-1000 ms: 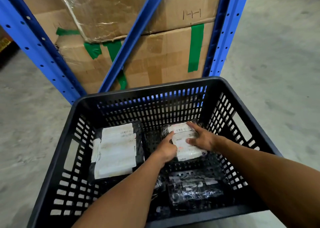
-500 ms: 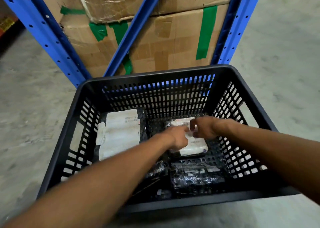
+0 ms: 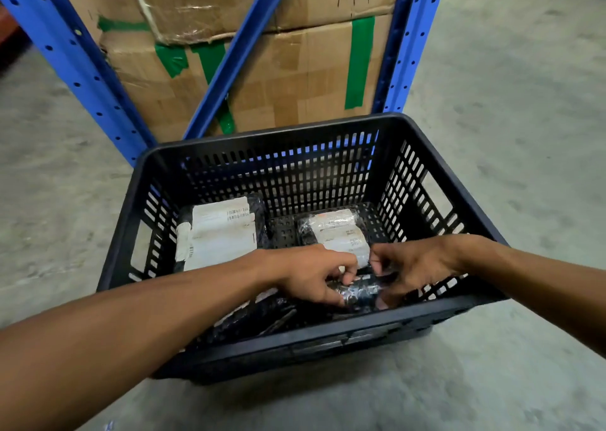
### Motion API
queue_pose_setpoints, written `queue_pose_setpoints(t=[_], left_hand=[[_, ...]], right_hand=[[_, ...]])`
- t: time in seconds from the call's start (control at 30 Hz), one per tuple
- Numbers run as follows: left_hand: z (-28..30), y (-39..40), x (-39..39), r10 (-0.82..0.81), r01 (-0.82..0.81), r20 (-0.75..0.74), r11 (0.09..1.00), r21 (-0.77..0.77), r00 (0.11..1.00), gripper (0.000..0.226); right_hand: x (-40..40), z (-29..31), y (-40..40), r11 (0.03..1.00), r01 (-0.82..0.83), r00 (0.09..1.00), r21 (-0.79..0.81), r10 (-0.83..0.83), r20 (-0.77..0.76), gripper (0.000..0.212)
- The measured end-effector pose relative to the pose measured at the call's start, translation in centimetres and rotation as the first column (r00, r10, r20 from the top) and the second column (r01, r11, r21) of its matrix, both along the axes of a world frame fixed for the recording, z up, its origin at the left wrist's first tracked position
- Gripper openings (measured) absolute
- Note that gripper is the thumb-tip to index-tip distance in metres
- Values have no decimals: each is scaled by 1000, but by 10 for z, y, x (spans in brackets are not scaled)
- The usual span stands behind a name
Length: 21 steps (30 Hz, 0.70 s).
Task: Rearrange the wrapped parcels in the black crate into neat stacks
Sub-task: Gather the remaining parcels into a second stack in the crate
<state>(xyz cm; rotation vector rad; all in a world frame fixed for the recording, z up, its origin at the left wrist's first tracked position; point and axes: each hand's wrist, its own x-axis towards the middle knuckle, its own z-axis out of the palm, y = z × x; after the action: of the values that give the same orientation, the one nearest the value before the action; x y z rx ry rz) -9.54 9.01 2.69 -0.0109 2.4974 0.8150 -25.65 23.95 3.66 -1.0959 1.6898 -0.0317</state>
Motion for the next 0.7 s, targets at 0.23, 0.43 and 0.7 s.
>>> queue_pose_setpoints(t=[0.23,0.43,0.7], left_hand=[[-12,-31,1,492,-460,-60,846,270,869,17],[2,-53,4,765,-588,-96,562,582,636,16],[2,-49,2,753,-472,-264,604,643,603,72]], right_hand=[[-21,-9,-9,915,212,975,-344,-175,137,48],[-35,11,-25,662,511,857,-548,-341,386,41],[-35,14,-52,400,750,660,-526,-499,561,22]])
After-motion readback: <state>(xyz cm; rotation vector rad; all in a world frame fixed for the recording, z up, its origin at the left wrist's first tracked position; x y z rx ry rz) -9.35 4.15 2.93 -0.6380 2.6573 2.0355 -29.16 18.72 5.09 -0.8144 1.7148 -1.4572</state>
